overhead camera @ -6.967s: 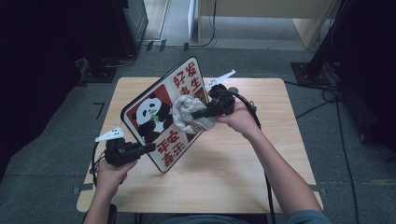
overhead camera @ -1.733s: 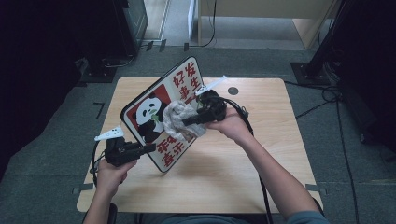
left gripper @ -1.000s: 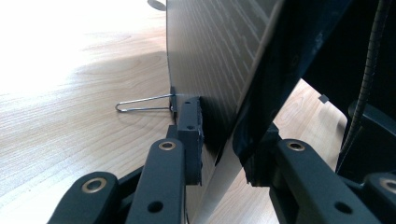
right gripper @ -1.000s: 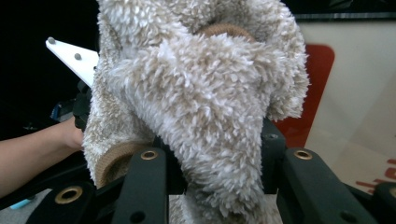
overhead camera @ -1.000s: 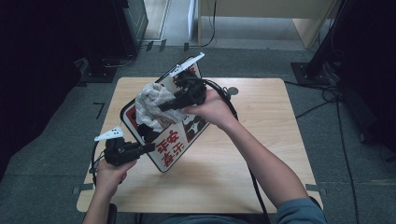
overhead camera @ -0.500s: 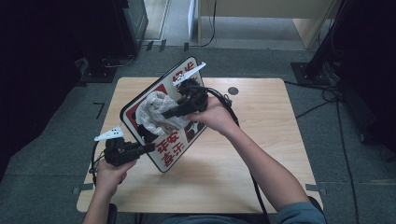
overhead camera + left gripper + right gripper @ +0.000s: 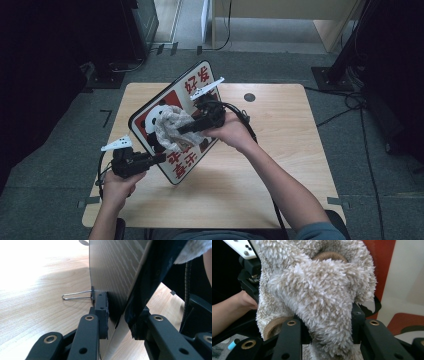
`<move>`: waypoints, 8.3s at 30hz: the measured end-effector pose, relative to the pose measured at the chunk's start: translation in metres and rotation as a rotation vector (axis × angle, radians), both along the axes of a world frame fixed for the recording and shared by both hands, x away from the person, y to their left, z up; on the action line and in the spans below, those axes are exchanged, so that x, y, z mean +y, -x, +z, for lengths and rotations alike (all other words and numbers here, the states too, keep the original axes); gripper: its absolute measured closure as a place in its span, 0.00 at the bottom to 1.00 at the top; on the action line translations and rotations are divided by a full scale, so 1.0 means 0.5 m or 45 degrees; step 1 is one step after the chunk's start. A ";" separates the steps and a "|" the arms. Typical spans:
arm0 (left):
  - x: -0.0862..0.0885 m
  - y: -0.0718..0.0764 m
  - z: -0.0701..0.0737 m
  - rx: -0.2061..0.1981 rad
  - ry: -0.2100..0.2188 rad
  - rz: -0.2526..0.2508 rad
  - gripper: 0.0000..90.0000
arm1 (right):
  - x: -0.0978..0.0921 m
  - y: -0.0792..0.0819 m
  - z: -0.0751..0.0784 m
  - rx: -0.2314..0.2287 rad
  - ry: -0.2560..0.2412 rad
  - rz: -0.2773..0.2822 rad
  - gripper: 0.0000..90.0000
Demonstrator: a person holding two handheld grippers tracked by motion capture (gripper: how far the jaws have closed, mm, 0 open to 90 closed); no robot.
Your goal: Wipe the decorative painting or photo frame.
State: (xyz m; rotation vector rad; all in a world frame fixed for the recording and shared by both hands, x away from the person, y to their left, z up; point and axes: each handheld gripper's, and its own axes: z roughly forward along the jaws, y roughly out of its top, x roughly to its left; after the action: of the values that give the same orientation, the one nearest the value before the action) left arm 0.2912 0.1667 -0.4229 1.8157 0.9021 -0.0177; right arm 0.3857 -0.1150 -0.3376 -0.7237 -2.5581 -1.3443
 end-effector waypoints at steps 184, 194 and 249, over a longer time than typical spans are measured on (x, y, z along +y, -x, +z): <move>0.082 -0.035 0.006 -0.034 0.094 0.018 0.80 | 0.074 0.032 0.024 -0.019 0.047 0.114 0.73; 0.082 -0.036 0.005 -0.033 0.095 0.014 0.80 | 0.068 0.037 -0.002 -0.007 0.047 0.118 0.72; 0.081 -0.032 0.003 -0.031 0.103 0.008 0.81 | 0.043 0.065 -0.152 0.079 0.104 0.124 0.73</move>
State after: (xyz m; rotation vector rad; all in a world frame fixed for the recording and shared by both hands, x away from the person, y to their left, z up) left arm 0.3073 0.2072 -0.4216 1.7343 0.8776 -0.0274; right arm 0.3532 -0.0934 -0.4137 -0.6351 -2.5757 -1.1758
